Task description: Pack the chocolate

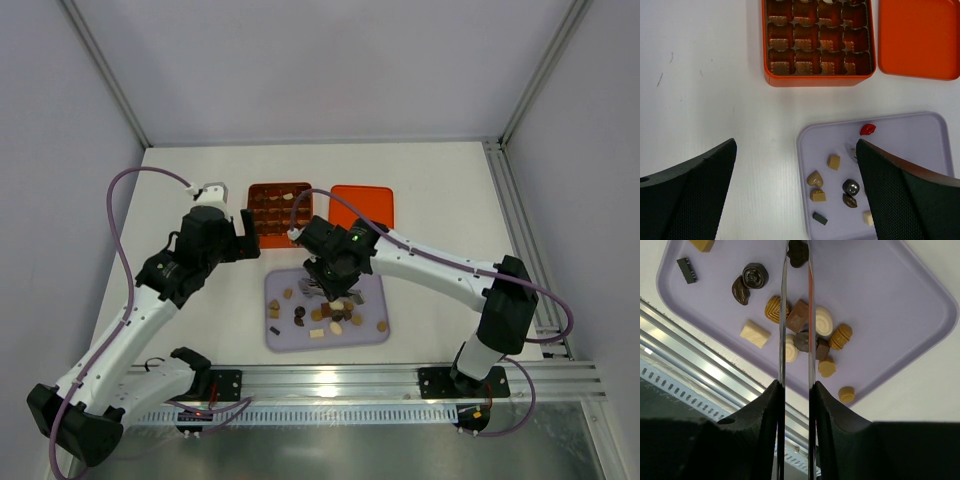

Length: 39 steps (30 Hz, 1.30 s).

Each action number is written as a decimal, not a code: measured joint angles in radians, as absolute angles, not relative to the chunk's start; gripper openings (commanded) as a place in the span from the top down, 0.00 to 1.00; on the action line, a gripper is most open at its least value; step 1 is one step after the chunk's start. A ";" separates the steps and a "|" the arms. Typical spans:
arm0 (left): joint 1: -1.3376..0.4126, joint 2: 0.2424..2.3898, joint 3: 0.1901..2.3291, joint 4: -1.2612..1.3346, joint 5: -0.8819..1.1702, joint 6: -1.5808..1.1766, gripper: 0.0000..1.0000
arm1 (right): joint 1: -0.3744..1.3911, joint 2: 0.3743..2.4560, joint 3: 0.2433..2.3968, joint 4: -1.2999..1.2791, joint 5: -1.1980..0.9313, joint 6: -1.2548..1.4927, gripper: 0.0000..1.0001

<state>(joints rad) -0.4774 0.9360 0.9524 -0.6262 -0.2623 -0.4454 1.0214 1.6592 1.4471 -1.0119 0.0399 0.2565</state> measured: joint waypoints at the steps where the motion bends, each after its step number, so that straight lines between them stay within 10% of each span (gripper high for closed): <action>1: -0.477 0.936 0.952 -0.626 -0.262 -0.445 0.00 | 1.018 1.659 1.452 -1.013 0.039 0.257 0.66; 39: -0.477 0.927 0.952 -0.626 -0.265 -0.445 0.00 | 0.834 2.161 2.125 -0.844 0.072 0.227 0.66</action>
<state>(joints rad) -0.4770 0.9272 0.9524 -0.6262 -0.2653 -0.4454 0.8337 2.1612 2.1250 -0.8444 0.0723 0.2272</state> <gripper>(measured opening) 0.996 0.340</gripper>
